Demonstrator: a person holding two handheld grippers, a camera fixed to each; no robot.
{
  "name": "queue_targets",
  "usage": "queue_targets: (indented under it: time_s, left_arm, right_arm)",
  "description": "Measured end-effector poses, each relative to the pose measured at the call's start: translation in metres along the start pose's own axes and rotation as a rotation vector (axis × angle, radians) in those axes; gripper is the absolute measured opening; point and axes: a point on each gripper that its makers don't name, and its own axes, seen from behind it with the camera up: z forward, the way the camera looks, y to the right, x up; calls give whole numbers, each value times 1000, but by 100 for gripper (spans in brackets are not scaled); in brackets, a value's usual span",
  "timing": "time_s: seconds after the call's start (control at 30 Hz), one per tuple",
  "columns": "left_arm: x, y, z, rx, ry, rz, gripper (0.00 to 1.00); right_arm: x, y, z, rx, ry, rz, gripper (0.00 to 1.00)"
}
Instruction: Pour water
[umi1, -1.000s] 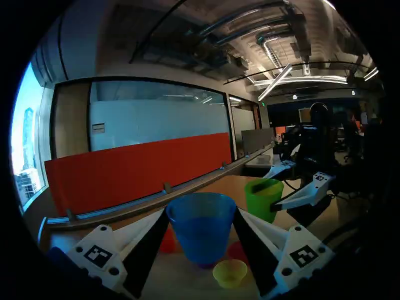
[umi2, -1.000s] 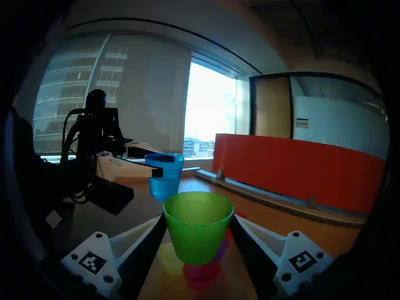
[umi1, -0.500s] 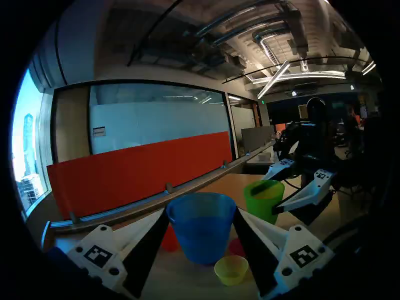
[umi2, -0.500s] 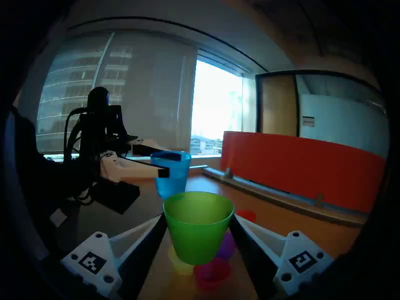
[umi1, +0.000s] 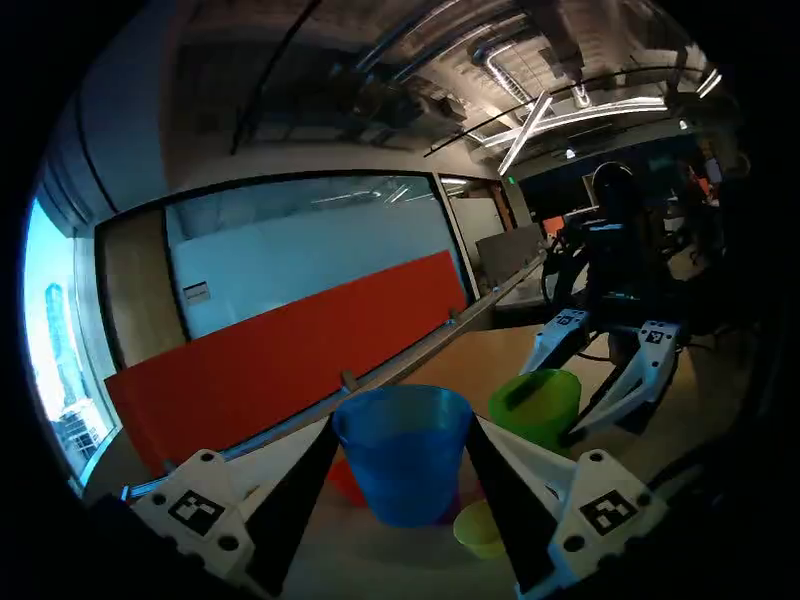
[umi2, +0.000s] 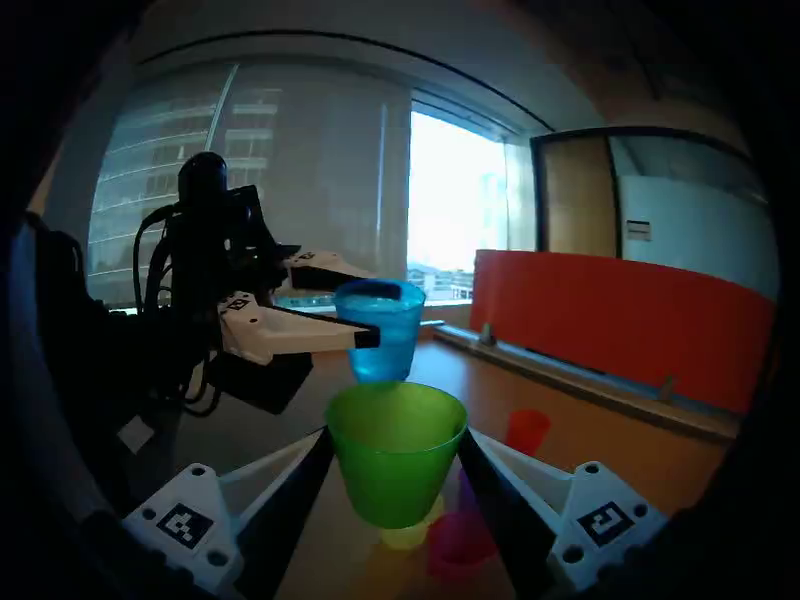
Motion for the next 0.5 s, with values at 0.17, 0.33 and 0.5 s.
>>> queue_targets:
  time_s: [0.17, 0.33, 0.5]
  left_arm:
    - [4, 0, 0, 5, -3, 48, 87]
    - [6, 4, 1, 2, -8, 103, 87]
    - [11, 8, 1, -2, -9, 146, 87]
  right_arm:
    - [-2, -4, 4, 13, -2, 2, 91]
    - [-4, -5, 5, 19, -1, 8, 91]
    - [-6, -6, 6, 25, -3, 13, 91]
